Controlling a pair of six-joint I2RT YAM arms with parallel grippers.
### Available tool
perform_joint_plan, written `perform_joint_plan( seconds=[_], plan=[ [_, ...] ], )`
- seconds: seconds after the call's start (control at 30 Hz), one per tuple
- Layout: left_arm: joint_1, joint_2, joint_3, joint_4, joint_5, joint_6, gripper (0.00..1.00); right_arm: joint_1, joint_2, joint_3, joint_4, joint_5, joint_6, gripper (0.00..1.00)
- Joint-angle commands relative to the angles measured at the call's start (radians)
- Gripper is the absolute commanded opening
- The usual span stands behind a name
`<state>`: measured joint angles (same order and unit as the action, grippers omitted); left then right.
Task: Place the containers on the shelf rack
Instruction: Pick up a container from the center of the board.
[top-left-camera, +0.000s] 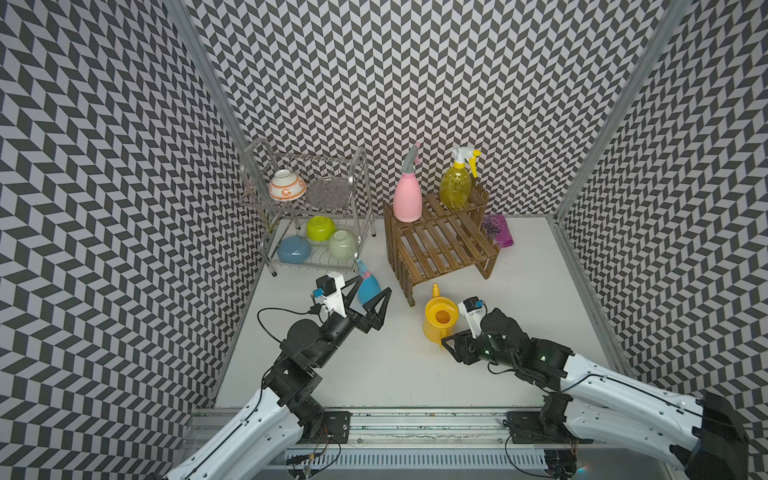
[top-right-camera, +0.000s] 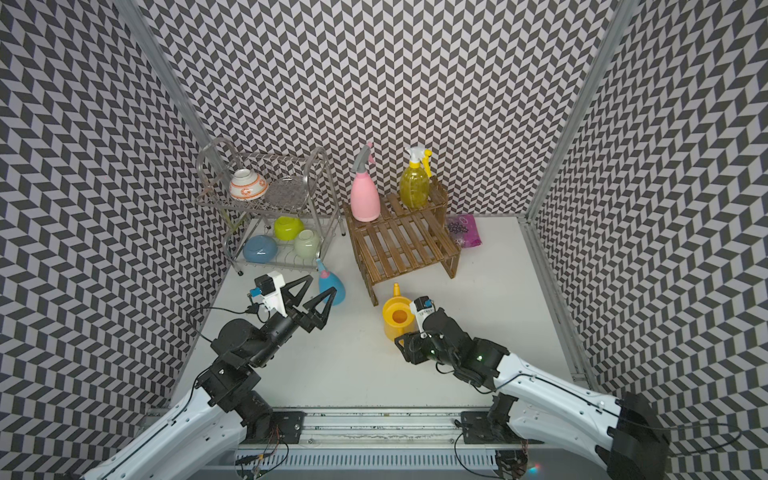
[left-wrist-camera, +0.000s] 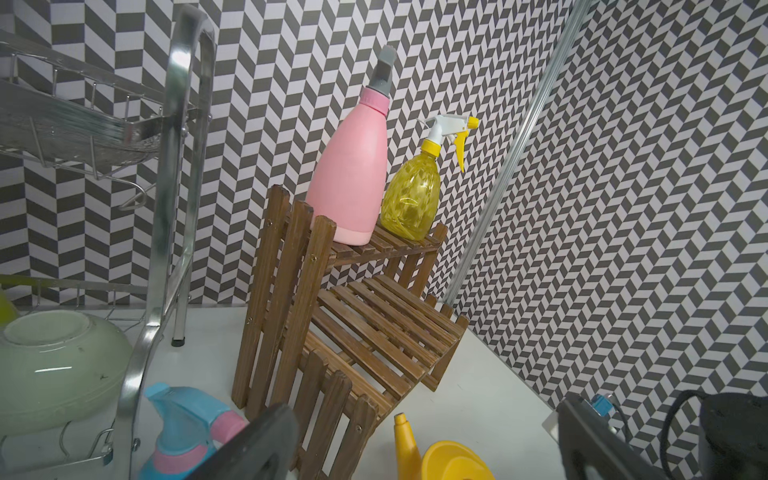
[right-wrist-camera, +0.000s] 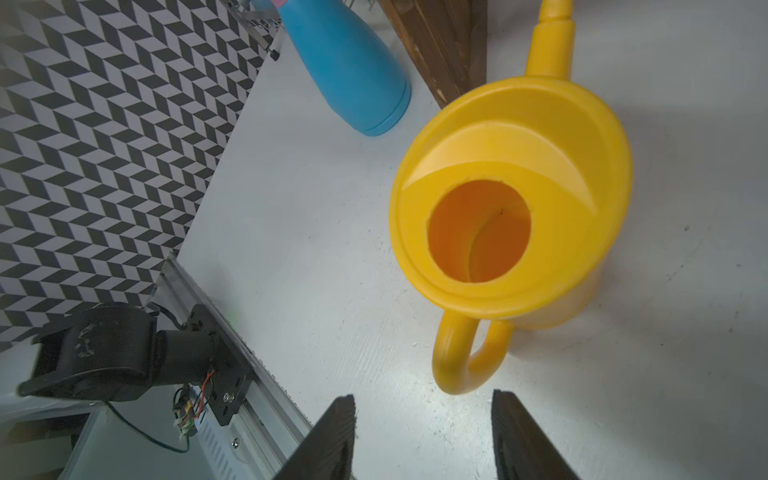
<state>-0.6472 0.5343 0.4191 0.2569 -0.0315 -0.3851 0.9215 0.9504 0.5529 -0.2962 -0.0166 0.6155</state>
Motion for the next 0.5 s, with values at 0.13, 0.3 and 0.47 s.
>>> perform_joint_plan(
  seconds=[0.13,0.3,0.47],
  plan=[
    [0.006,-0.042,-0.018,-0.043,-0.034,-0.053,1.0,0.039,0.124,0.063,0.001,0.148,0.1,0.55],
    [0.006,-0.055,-0.019,-0.063,-0.046,-0.05,1.0,0.064,0.242,0.122,-0.042,0.256,0.17,0.54],
    [0.006,-0.103,-0.017,-0.075,-0.057,-0.041,1.0,0.068,0.297,0.142,-0.058,0.309,0.179,0.39]
  ],
)
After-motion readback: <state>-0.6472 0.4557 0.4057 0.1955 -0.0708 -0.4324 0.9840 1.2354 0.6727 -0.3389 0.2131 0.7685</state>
